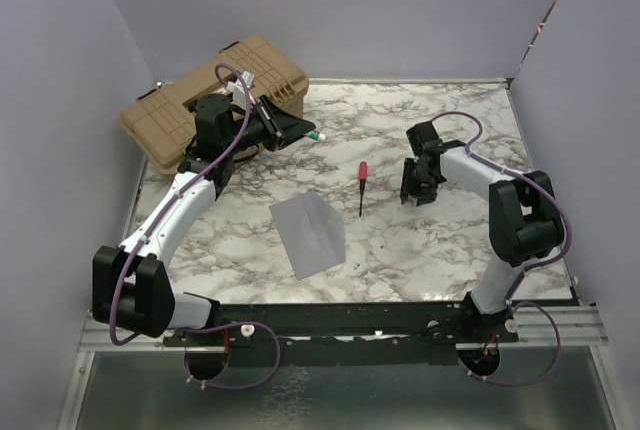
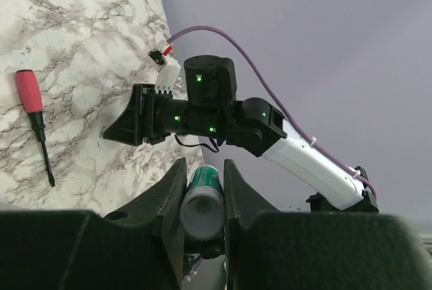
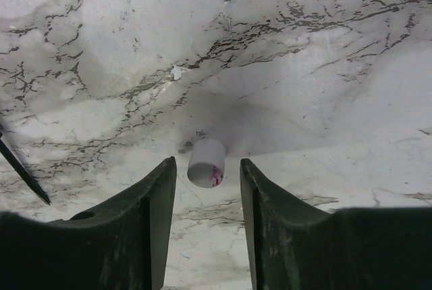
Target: Place the letter into the envelope and seal it
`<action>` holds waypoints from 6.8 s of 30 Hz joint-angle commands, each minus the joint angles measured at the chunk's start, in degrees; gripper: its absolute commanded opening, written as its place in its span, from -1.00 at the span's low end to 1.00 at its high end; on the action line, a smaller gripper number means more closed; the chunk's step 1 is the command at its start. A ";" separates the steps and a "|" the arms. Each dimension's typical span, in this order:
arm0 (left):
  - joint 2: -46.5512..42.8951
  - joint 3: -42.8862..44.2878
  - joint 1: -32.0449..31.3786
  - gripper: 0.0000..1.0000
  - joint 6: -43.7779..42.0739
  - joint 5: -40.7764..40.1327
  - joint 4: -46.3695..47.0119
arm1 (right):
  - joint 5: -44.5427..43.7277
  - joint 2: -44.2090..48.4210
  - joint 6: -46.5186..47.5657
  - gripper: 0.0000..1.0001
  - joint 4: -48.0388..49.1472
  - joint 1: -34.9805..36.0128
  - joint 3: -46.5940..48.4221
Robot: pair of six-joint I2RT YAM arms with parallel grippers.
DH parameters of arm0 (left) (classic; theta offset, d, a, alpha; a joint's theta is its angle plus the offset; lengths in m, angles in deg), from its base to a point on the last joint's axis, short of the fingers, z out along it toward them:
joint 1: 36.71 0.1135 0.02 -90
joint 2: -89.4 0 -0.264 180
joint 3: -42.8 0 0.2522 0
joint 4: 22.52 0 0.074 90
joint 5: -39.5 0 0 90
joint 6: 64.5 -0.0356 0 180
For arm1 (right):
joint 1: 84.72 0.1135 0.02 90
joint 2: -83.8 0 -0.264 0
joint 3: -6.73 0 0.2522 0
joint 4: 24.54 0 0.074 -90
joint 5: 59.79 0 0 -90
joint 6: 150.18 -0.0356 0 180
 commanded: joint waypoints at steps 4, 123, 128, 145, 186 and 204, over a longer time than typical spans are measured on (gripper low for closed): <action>-0.15 0.87 -0.54 -1.00 -1.35 0.50 -0.89 | -2.18 5.59 0.91 0.07 -4.95 -0.05 5.70; -10.92 -5.62 -7.91 -1.00 -38.43 -2.39 8.69 | 25.69 16.71 3.88 0.27 16.74 21.05 27.56; -10.80 -5.80 -7.97 -1.00 -37.53 -1.94 8.89 | 28.02 11.23 5.36 0.32 8.53 21.27 34.81; -10.57 -4.63 -7.97 -1.00 -33.45 2.69 10.96 | 36.94 12.42 7.62 -0.81 11.11 21.40 31.56; -13.40 -1.04 -9.85 -1.00 -65.81 17.41 -17.07 | 45.25 20.29 38.67 0.41 -2.76 24.19 30.91; -13.17 -0.65 -9.83 -1.00 -64.52 23.59 -16.99 | 50.65 11.48 47.55 -0.16 -20.86 24.17 42.52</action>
